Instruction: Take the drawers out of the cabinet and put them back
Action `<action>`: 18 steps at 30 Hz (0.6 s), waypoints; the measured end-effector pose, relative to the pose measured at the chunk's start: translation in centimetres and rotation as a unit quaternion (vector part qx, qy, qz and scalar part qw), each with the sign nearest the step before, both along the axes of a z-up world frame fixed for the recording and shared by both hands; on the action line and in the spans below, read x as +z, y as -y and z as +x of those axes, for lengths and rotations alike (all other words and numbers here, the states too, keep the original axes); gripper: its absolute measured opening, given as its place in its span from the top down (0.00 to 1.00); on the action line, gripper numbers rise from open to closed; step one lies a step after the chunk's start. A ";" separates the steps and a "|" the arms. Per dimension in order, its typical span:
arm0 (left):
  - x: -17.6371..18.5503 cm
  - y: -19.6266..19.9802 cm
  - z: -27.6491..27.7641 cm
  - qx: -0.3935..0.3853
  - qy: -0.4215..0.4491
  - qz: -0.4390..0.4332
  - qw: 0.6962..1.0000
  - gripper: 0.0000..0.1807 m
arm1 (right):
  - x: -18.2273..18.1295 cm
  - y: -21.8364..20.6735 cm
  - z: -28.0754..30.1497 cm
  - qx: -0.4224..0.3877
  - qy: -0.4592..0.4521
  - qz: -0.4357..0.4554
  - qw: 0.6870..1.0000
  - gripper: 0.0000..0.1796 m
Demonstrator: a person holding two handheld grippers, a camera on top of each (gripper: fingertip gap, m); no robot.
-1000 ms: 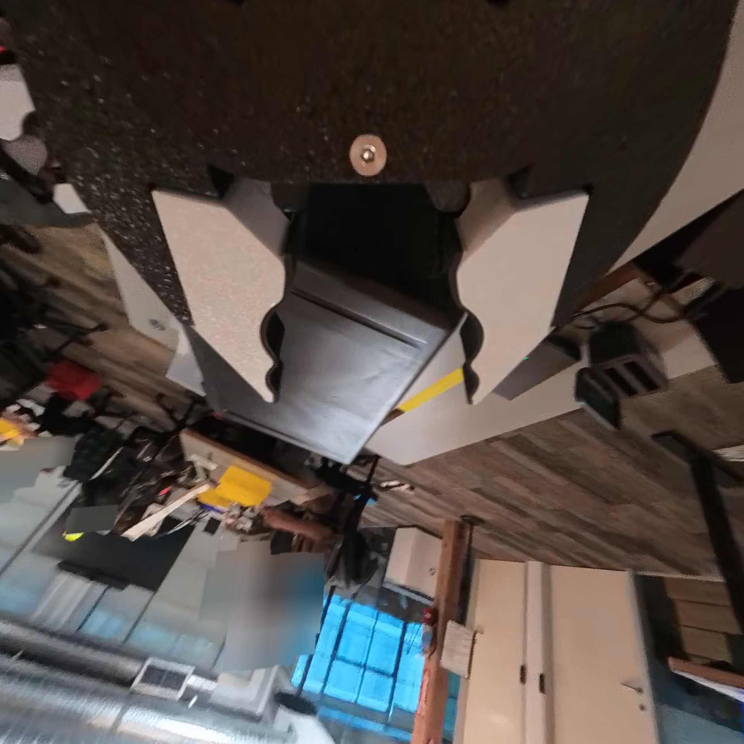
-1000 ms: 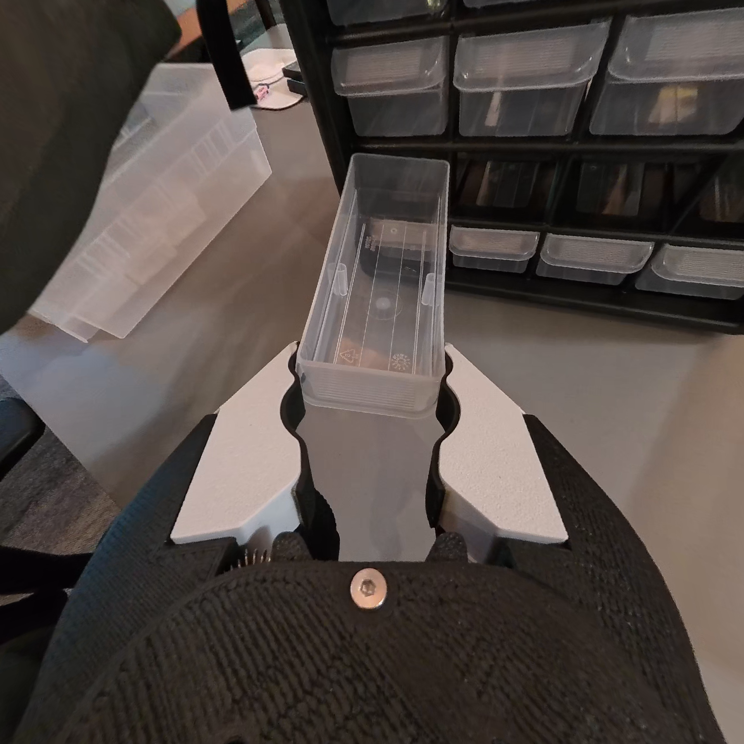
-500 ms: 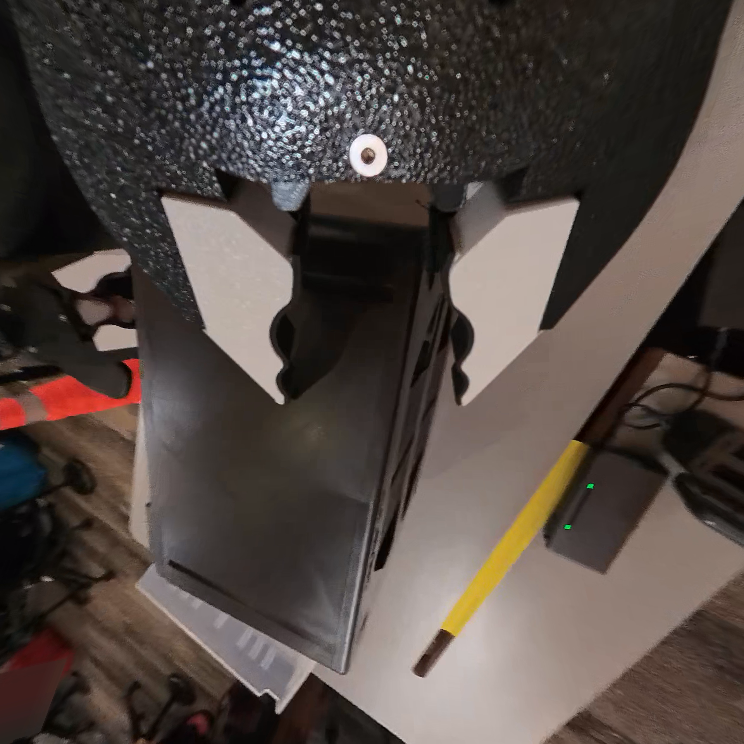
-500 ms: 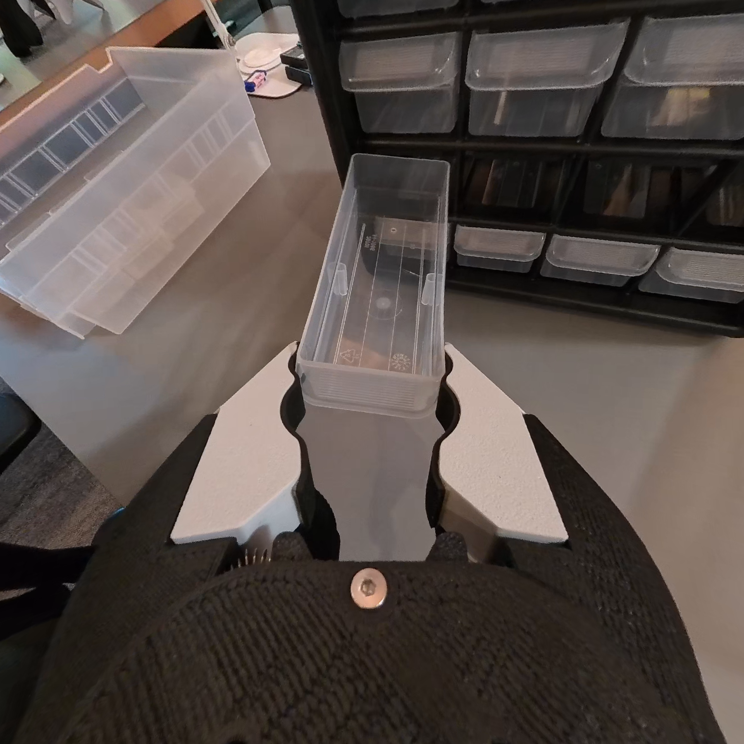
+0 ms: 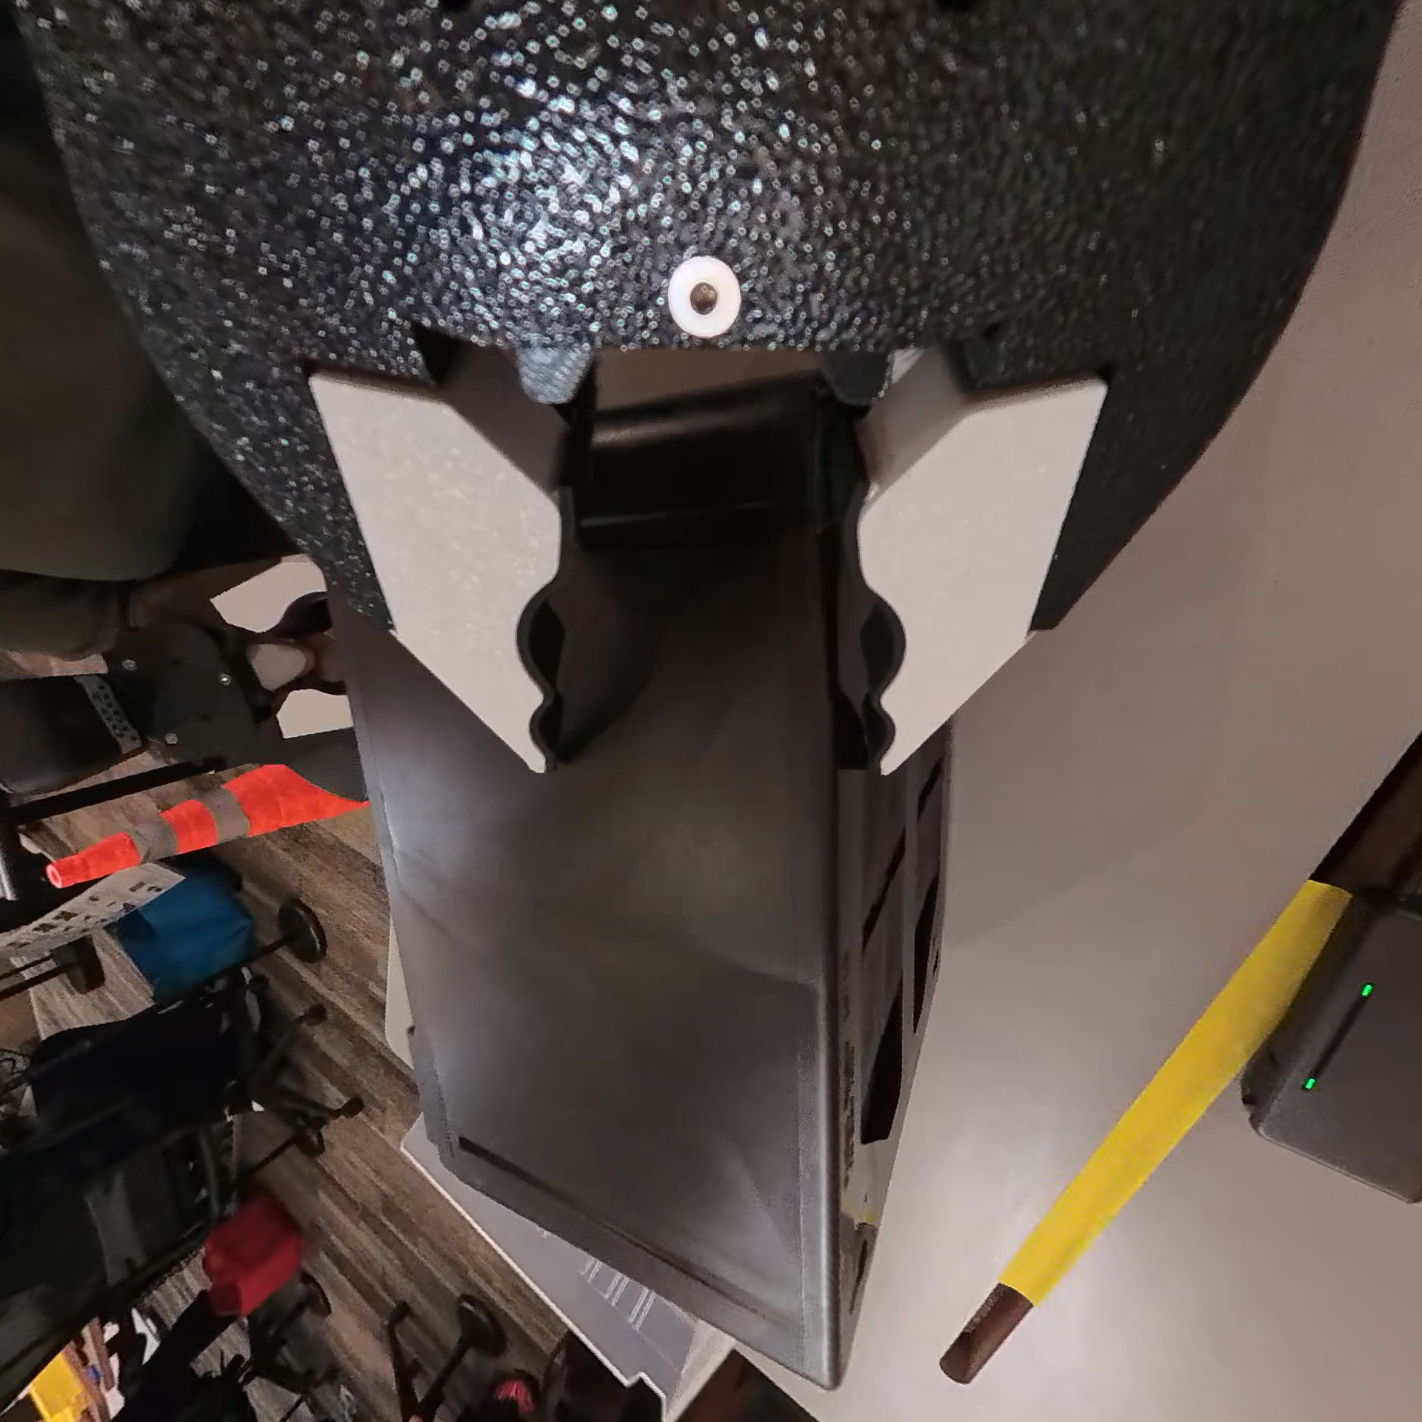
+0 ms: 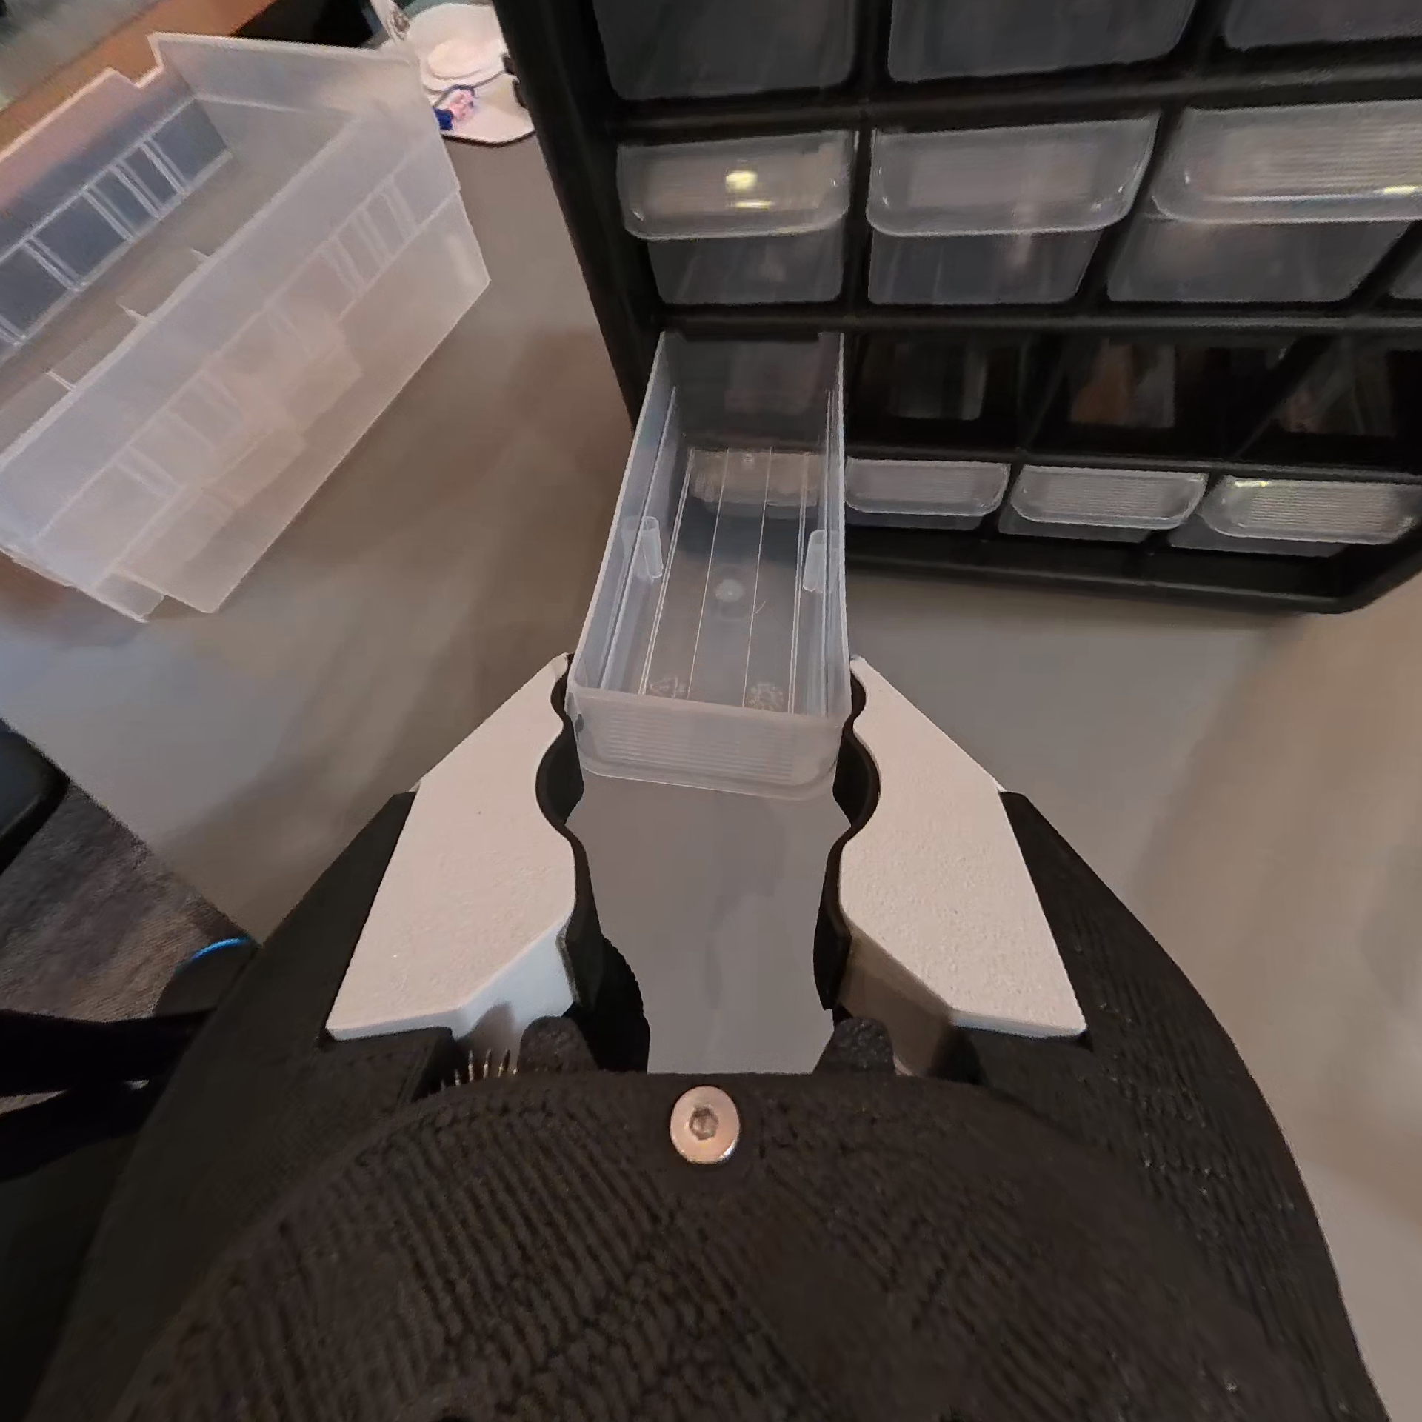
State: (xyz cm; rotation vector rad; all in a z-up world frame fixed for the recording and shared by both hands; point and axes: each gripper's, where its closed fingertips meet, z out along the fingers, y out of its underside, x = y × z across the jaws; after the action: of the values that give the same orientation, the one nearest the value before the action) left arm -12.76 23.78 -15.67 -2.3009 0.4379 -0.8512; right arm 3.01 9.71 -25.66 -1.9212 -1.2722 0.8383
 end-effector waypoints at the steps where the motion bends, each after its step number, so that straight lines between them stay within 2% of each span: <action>1: 0.0 0.1 0.1 0.000 -0.003 0.004 1.000 0.56 | 0.0 0.0 -0.1 -0.002 0.001 0.006 1.000 0.64; 15: -0.2 0.2 0.7 0.013 -0.002 0.011 1.000 0.48 | -0.4 -0.6 -1.5 -0.014 -0.007 0.028 0.999 0.64; 18: -0.3 0.0 0.9 0.019 0.007 0.011 1.000 0.45 | 0.0 -0.8 -1.7 -0.033 -0.045 0.020 0.998 0.63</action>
State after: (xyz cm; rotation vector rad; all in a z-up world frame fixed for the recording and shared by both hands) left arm -11.87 23.78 -15.95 -2.2753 0.3933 -0.8395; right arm 1.28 10.52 -25.67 -1.8618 -1.1574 0.8502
